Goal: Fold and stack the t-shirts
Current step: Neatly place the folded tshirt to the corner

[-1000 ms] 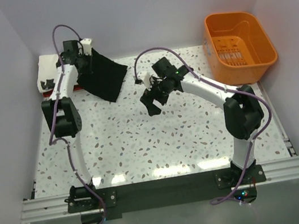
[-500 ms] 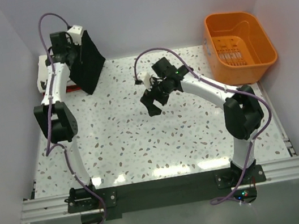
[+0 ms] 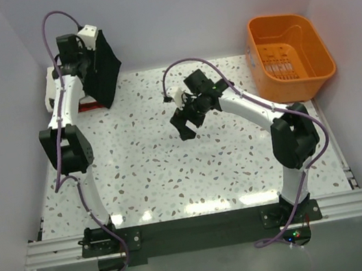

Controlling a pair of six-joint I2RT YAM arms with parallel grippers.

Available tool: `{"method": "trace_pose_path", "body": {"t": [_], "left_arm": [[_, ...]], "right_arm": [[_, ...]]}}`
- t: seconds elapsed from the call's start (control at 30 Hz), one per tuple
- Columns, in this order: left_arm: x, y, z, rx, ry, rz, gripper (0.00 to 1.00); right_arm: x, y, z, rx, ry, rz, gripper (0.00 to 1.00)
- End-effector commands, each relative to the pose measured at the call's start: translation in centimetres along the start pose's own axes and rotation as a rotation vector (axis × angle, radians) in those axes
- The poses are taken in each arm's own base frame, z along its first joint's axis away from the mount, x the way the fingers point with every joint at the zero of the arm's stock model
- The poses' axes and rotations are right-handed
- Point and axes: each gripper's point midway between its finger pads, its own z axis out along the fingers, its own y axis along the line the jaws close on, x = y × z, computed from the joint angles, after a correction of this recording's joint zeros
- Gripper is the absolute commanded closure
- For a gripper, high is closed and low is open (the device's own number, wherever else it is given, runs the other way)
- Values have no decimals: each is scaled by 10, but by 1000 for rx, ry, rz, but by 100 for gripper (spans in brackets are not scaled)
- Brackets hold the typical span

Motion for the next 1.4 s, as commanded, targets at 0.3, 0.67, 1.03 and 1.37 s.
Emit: {"method": "trace_pose_path", "body": {"t": [0.3,0.67,1.03,1.37], "left_arm": [[-95,33,-62,-82,-248,4,100],[-92,38,-64,-104,-238,0,100],[-84,56,-59,-146,-225,2,100],[-60,85,-42,-192,-194,-3,100]], "right_arm": [[-21,-4,-17,39,-53,-34,1],[-20,-3,-17,36,-49,-38,1],[-20,-5,-15,34,-44,-39,1],[-20,-7,-11,27,-30,-42,1]]}}
